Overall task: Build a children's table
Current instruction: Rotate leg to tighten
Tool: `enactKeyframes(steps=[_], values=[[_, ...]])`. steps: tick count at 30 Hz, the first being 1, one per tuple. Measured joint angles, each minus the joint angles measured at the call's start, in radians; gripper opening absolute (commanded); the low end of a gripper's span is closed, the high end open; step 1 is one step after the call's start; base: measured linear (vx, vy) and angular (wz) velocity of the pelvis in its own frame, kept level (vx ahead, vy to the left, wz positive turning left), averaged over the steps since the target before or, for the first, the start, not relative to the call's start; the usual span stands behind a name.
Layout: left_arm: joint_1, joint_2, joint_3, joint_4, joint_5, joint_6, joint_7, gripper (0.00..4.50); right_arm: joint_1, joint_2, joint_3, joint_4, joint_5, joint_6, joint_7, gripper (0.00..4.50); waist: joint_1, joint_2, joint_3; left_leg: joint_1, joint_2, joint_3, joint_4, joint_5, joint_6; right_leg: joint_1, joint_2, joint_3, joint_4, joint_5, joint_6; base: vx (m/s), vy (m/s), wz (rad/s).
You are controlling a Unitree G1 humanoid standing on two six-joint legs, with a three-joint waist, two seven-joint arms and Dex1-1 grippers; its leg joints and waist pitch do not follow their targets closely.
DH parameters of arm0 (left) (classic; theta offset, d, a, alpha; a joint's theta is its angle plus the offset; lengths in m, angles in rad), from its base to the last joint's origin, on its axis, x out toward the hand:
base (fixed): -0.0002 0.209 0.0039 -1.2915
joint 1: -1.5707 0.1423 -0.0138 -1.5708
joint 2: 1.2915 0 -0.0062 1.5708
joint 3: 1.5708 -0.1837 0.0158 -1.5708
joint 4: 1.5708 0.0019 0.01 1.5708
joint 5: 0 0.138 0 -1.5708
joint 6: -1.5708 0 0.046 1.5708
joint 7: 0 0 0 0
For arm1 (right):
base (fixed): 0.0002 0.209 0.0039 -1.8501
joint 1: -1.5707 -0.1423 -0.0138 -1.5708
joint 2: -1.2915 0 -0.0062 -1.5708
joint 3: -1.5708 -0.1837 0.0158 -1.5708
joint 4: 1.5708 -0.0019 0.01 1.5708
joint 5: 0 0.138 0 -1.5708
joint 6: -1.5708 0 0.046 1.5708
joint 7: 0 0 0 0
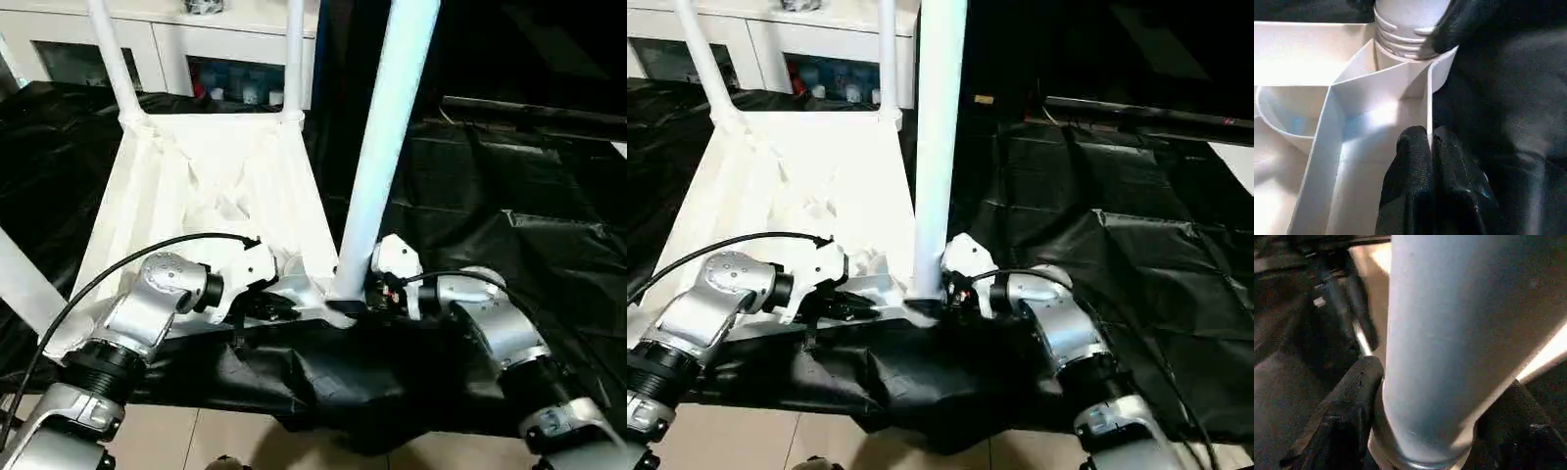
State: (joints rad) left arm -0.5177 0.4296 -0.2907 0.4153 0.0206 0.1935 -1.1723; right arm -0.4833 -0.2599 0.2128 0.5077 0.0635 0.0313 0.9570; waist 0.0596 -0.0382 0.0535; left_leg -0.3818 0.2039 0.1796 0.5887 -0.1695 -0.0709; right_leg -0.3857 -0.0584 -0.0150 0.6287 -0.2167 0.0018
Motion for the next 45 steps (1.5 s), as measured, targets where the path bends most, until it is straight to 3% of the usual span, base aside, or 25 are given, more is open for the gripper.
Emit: enactKeyframes(steps=[3,5,10,12,17,18,23,25,26,31,38,43,45], values=[[-0.012,-0.038,0.003,0.019,0.022,0.014,0.075,0.00,-0.003,0.037,-0.025,0.031,-0.014,0.003,-0.091,2.60,-0.003,0.000,0.000,0.002,0.000,0.000,0.000,0.000,0.000,0.001,0.000,0.000,0.001,0.002,-0.002,0.000,0.000,0.00],[-0.037,-0.118,0.022,0.057,0.060,0.063,0.207,0.00,-0.034,0.108,-0.079,0.109,-0.033,0.011,-0.268,2.60,-0.009,0.000,0.000,0.006,0.000,0.000,0.000,0.000,0.000,0.002,0.000,0.000,0.002,0.002,-0.001,0.000,0.000,0.00],[-0.073,-0.219,0.029,0.098,0.091,0.132,0.371,0.00,-0.088,0.187,-0.126,0.191,-0.059,0.037,-0.517,2.60,-0.019,0.002,-0.001,0.010,-0.001,0.000,-0.002,0.000,0.000,0.003,-0.001,0.000,0.001,0.001,0.001,0.000,0.000,0.00],[-0.080,-0.240,0.026,0.110,0.102,0.137,0.398,0.00,-0.103,0.200,-0.137,0.211,-0.062,0.042,-0.556,3.14,-0.019,0.003,-0.002,0.010,-0.001,0.000,-0.002,0.000,0.000,0.003,-0.001,0.000,0.001,0.001,0.001,0.000,0.000,0.00],[-0.081,-0.248,0.029,0.111,0.111,0.136,0.404,0.00,-0.104,0.208,-0.147,0.211,-0.062,0.043,-0.550,3.50,-0.019,0.006,-0.004,0.009,-0.001,0.000,-0.002,0.000,0.000,0.003,-0.001,0.000,0.000,0.002,-0.001,0.000,0.000,0.00],[-0.081,-0.248,0.029,0.111,0.111,0.135,0.403,0.00,-0.104,0.208,-0.149,0.209,-0.062,0.044,-0.542,3.77,-0.019,0.006,-0.004,0.009,-0.001,0.000,-0.002,0.000,0.000,0.003,-0.001,0.000,0.000,0.002,-0.001,0.000,0.000,0.00],[-0.061,-0.198,0.029,0.083,0.090,0.106,0.333,0.00,-0.081,0.166,-0.125,0.158,-0.056,0.050,-0.403,4.22,-0.019,0.006,-0.004,0.008,-0.001,0.000,-0.007,0.000,0.000,0.001,-0.001,0.000,-0.001,0.002,0.000,0.000,0.000,0.00],[-0.048,-0.175,0.030,0.066,0.080,0.093,0.295,0.00,-0.065,0.137,-0.101,0.124,-0.051,0.054,-0.332,4.22,-0.018,0.006,-0.004,0.009,-0.001,0.000,-0.010,0.000,0.000,0.000,-0.001,0.000,-0.002,0.002,0.000,0.000,0.000,0.00],[-0.043,-0.160,0.030,0.060,0.077,0.080,0.276,0.00,-0.063,0.120,-0.083,0.109,-0.050,0.054,-0.301,4.43,-0.018,0.007,-0.004,0.009,-0.001,0.000,-0.011,0.000,0.000,-0.001,0.000,0.000,-0.002,0.002,0.000,0.000,0.000,0.00],[-0.005,-0.062,0.017,0.006,0.029,0.026,0.087,0.00,-0.037,0.013,0.012,0.042,-0.052,0.021,-0.086,4.43,-0.009,0.007,-0.004,0.007,0.000,0.000,-0.014,0.000,-0.001,-0.003,0.000,-0.001,-0.003,-0.001,0.002,0.000,0.000,0.00],[0.003,0.012,0.010,-0.018,-0.015,0.017,-0.046,0.00,-0.024,-0.056,0.047,-0.008,-0.045,0.016,0.089,4.43,0.001,0.006,-0.003,-0.005,0.000,0.001,-0.006,0.000,0.000,-0.007,0.000,-0.001,-0.006,-0.001,0.002,0.000,0.000,0.00],[0.003,0.042,0.005,-0.019,-0.034,0.015,-0.118,0.00,-0.023,-0.079,0.069,-0.035,-0.025,0.027,0.144,4.43,0.009,0.005,-0.003,-0.006,0.001,0.002,-0.004,0.000,0.001,-0.008,0.000,-0.001,-0.005,-0.001,0.001,0.000,0.000,0.00],[0.003,0.054,0.001,-0.022,-0.039,0.015,-0.136,0.00,-0.021,-0.076,0.062,-0.041,-0.004,0.034,0.160,4.10,0.011,0.005,-0.002,-0.006,0.001,0.002,-0.003,0.000,0.001,-0.008,0.000,-0.001,-0.004,-0.001,0.002,0.000,0.000,0.00]])
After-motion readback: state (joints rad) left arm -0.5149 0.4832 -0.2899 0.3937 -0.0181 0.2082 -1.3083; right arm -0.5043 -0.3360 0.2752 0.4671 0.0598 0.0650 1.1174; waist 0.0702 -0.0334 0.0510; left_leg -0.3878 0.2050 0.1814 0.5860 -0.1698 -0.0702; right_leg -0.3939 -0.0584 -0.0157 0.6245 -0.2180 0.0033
